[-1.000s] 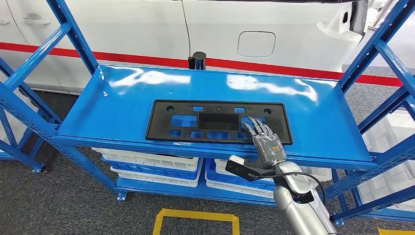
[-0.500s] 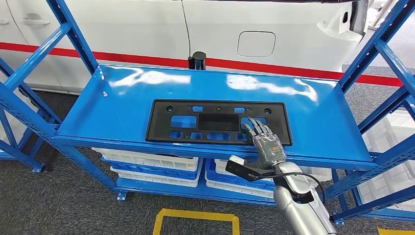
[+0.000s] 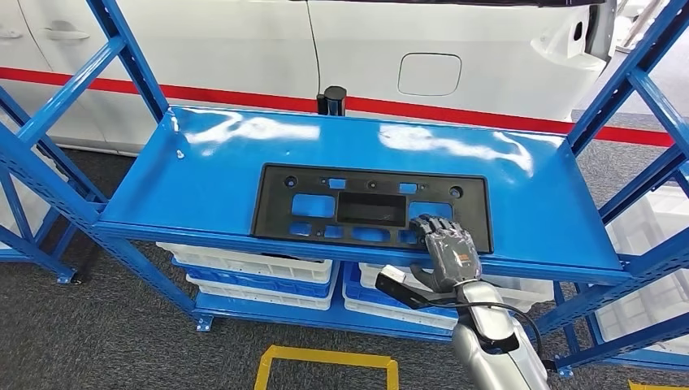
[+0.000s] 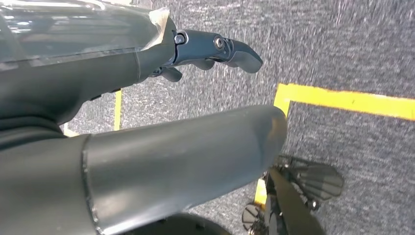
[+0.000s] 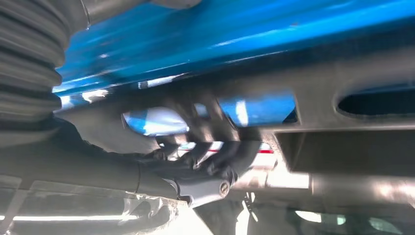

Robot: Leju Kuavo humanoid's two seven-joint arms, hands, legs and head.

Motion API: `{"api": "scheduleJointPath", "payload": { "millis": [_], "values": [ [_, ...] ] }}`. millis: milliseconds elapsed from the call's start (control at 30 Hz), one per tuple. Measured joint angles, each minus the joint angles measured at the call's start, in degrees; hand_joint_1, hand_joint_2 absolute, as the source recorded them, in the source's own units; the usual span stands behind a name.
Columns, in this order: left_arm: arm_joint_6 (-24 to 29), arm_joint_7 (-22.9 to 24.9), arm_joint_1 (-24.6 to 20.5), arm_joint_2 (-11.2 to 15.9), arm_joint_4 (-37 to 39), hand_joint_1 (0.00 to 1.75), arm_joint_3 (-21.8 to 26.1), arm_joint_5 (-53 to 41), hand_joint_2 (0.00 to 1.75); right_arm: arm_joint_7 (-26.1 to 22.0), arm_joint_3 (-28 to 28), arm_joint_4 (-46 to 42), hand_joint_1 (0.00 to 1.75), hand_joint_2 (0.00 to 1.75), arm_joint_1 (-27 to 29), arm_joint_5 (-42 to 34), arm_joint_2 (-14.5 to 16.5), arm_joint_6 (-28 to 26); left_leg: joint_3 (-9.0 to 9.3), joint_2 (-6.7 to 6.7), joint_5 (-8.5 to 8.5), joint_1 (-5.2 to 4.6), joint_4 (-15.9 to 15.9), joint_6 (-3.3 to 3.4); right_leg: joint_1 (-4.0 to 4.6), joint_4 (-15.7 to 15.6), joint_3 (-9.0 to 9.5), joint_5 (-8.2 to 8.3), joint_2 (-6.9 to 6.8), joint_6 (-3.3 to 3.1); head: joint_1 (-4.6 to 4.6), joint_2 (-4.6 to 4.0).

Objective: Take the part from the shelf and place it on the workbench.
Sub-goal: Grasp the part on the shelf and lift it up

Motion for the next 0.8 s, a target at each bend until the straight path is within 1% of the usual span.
{"api": "scheduleJointPath", "payload": {
  "millis": [67,200,467,500,567,600,633,700,800],
  "values": [
    [0.0,0.0,0.0,-0.3,0.0,0.0,0.0,-0.1,0.0,-0.3,-1.4,-1.0,1.47,1.75,0.8,1.2,0.3,0.0,-0.07,-0.02,0.07,-0.06,0.0,0.08,-0.04,0.0,-0.02,0.03,-0.03,0.01,0.01,0.0],
    [0.0,0.0,-0.1,-0.6,0.0,0.0,-0.1,-0.1,0.0,-0.5,-3.5,-3.3,1.47,1.75,1.8,2.8,0.7,0.0,-0.07,0.03,0.12,-0.2,0.0,0.17,-0.16,0.0,-0.05,0.15,0.0,0.02,-0.01,0.0],
    [0.0,0.0,-0.1,-0.7,0.0,0.0,-0.1,-0.1,0.0,-0.6,-4.8,-5.0,1.47,1.75,3.1,3.0,1.0,0.0,-0.17,0.04,0.18,-0.32,0.0,0.26,-0.25,0.0,-0.12,0.27,0.0,0.14,0.0,0.0],
    [0.0,0.0,-0.1,-0.7,0.0,0.0,-0.1,-0.1,0.0,-0.6,-4.9,-5.1,1.43,1.75,3.2,3.0,1.0,0.0,-0.18,0.06,0.18,-0.32,0.0,0.26,-0.25,0.0,-0.14,0.31,0.01,0.18,-0.01,0.0],
    [0.0,0.0,-0.1,-0.7,0.0,0.0,-0.1,-0.1,0.0,-0.6,-5.0,-5.1,0.85,1.75,3.3,3.0,1.0,0.0,-0.19,0.1,0.18,-0.33,0.0,0.26,-0.26,0.0,-0.16,0.34,0.03,0.22,-0.01,0.0],
    [0.0,0.0,-0.1,-0.7,0.0,0.0,-0.1,-0.1,0.0,-0.5,-5.0,-5.2,0.48,1.75,3.3,3.0,1.0,0.0,-0.2,0.1,0.18,-0.33,0.0,0.26,-0.26,0.0,-0.18,0.34,0.03,0.22,-0.01,0.0],
    [0.0,0.0,-0.1,-0.7,0.0,0.0,-0.1,-0.1,0.0,-0.5,-5.1,-5.2,0.15,1.75,3.3,3.1,1.0,0.0,-0.21,0.1,0.18,-0.33,0.0,0.26,-0.26,0.0,-0.2,0.34,0.03,0.22,-0.01,0.0],
    [0.0,0.0,-0.1,-0.7,0.0,0.0,-0.1,-0.1,0.0,-0.5,-5.4,-5.4,0.0,1.75,3.3,3.2,1.0,0.0,-0.22,0.09,0.18,-0.33,0.0,0.26,-0.26,0.0,-0.22,0.34,0.03,0.22,0.0,0.0],
    [0.0,0.0,-0.1,-0.8,0.0,0.0,-0.1,-0.1,0.0,-0.4,-5.8,-6.2,0.0,1.75,3.3,4.0,1.0,-0.4,-0.23,0.08,0.18,-0.33,0.0,0.26,-0.26,0.0,-0.22,0.33,0.03,0.22,0.0,0.0]
  ]
}}
